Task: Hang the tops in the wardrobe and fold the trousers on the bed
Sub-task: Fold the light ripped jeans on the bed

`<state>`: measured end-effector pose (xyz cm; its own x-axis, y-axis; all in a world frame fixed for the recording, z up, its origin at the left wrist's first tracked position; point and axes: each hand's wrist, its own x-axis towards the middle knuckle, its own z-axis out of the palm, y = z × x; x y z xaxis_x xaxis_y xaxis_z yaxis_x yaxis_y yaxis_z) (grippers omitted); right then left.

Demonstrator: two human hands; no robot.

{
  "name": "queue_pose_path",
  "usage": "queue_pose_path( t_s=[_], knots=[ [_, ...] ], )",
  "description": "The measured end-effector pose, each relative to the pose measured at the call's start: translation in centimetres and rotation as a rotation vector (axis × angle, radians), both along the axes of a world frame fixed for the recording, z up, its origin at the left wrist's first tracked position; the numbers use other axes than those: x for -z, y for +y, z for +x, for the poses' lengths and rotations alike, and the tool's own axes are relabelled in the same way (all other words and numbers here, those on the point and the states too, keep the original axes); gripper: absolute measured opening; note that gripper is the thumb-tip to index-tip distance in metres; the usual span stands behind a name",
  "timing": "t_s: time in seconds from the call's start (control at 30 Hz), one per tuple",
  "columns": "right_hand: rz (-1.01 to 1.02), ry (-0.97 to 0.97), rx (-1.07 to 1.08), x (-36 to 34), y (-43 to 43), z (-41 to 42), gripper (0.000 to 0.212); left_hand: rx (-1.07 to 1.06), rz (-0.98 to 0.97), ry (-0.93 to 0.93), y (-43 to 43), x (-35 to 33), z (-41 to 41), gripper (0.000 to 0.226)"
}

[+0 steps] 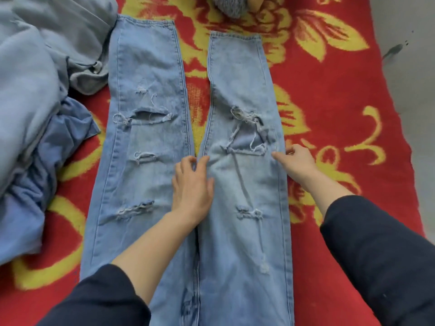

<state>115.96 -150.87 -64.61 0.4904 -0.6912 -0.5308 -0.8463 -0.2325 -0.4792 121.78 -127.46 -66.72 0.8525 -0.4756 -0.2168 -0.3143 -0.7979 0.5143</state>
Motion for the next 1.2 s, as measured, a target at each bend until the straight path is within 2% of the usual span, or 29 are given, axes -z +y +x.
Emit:
queue_pose_path(
  t_s=[0.07,0.13,0.17,0.23,0.3,0.4,0.5,0.57,0.67,0.77,0.83,0.93,1.03,1.13,1.2],
  knots=[
    [0.124,0.020,-0.004,-0.6,0.5,-2.1,0.022,0.131,-0.028,-0.172,0.7,-0.3,-4.4,0.041],
    [0.207,0.036,0.028,-1.0,0.9,-4.4,0.022,0.251,-0.066,-0.214,1.3,-0.3,-9.6,0.030],
    [0.234,0.041,0.040,-1.3,1.3,-5.7,0.021,0.284,-0.066,-0.165,1.5,-0.4,-12.3,0.022],
    [0.269,0.047,0.030,-1.6,2.1,-7.8,0.019,0.294,-0.095,0.048,1.6,-0.7,-17.1,0.017],
    [0.295,0.029,0.027,-1.6,3.1,-9.4,0.017,0.237,-0.041,0.235,1.4,-1.0,-21.1,0.023],
    [0.300,-0.007,0.020,-1.4,4.3,-11.3,0.010,0.249,0.197,0.359,0.2,-1.3,-25.3,0.043],
    [0.332,-0.042,-0.018,-1.2,5.5,-12.1,0.018,0.163,0.363,0.391,-1.5,-1.6,-26.7,0.071],
    [0.298,-0.114,0.009,-1.6,6.3,-12.0,0.013,0.172,0.391,0.418,-2.0,-1.6,-26.9,0.078],
    [0.259,-0.204,0.128,-2.8,6.5,-11.5,0.010,0.135,0.435,0.377,-2.7,-1.5,-27.3,0.071],
    [0.244,-0.183,0.114,-3.8,6.0,-11.7,0.013,0.124,0.459,0.392,-3.1,-2.2,-27.3,0.053],
    [0.265,-0.153,0.113,-4.3,5.9,-11.4,0.014,0.099,0.361,0.479,-2.3,-2.9,-26.6,0.038],
    [0.305,-0.144,0.135,-5.3,6.9,-9.9,0.018,-0.069,0.019,0.726,0.9,-4.1,-24.8,0.010],
    [0.250,-0.263,0.112,-6.5,9.5,-7.1,0.019,-0.323,-0.298,0.915,5.6,-6.1,-22.4,0.028],
    [0.218,-0.404,0.046,-8.0,13.9,-3.3,0.017,-0.498,-0.444,1.052,10.5,-8.4,-19.5,0.028],
    [0.249,-0.470,-0.055,-9.0,17.5,-0.4,0.011,-0.640,-0.529,1.072,14.0,-9.3,-17.5,0.020]
  ],
)
